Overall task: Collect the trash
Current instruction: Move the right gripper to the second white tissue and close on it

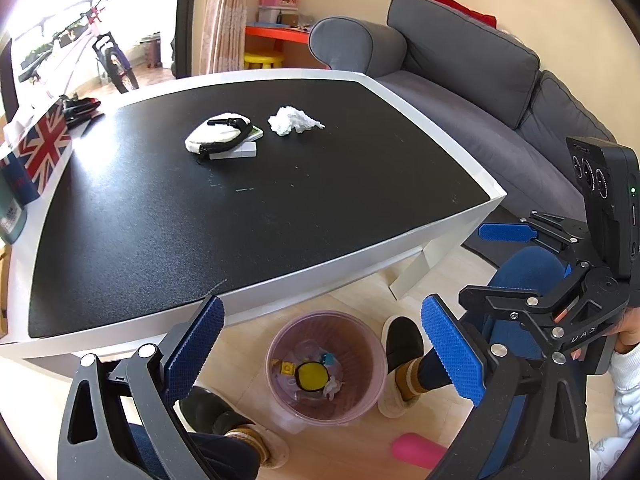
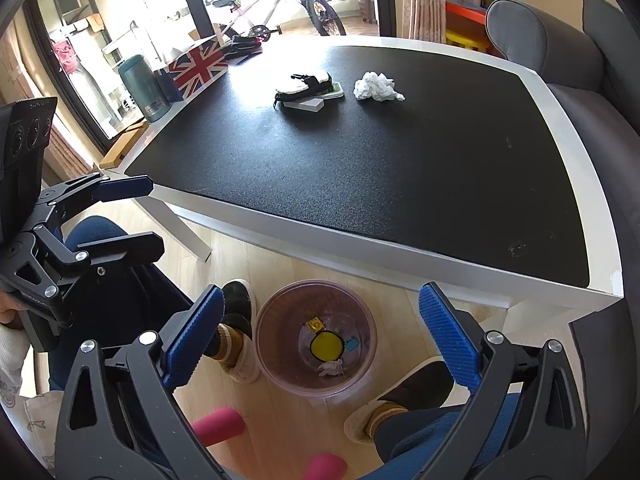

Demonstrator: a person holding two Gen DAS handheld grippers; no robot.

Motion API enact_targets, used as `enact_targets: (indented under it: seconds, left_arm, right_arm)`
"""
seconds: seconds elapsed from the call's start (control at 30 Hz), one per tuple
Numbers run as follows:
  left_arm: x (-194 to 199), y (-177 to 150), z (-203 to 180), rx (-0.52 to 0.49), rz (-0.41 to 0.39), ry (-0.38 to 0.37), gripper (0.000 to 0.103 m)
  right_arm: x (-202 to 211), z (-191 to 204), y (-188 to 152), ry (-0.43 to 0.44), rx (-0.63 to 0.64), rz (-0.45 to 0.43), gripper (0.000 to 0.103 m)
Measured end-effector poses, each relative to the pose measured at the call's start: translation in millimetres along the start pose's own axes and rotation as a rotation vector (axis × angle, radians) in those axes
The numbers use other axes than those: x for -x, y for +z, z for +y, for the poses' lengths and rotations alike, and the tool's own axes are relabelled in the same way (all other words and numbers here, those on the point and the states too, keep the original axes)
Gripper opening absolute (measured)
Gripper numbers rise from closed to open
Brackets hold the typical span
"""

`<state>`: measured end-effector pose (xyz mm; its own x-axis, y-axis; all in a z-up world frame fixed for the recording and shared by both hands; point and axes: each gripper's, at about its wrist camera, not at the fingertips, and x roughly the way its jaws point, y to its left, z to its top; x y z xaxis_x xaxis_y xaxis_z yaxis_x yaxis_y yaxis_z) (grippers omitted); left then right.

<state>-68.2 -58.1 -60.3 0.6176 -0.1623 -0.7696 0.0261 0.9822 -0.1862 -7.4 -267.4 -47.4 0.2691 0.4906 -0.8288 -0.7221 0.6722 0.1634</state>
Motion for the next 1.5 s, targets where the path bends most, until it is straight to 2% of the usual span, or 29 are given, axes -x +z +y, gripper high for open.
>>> enact_targets:
  seconds: [0.3, 0.7, 1.13, 1.5]
  left_arm:
    - [2.2, 28.2, 16.3, 0.006, -0.035, 0.028, 0.095]
    - [-4.2, 77.8, 46.9, 0.011, -0.066, 0.052, 0.095]
    - [-24.5, 107.0, 73.1, 0.022, -0.051, 0.065, 0.095]
    - [-49.9, 114.1, 88.7, 0.038, -0.022, 0.055, 0.095]
  right_arm:
    - [11.1, -17.5, 41.8, -0.016, -0.02, -0.075, 0.098]
    - [-10.6, -34.1, 118.6, -0.04, 0.02, -0.1, 0.098]
    - [-73.6, -48.3, 176.9, -0.055, 0.08, -0.042, 0.098]
    - [-135.1, -61.2, 202.6, -0.051, 0.089, 0.035, 0.098]
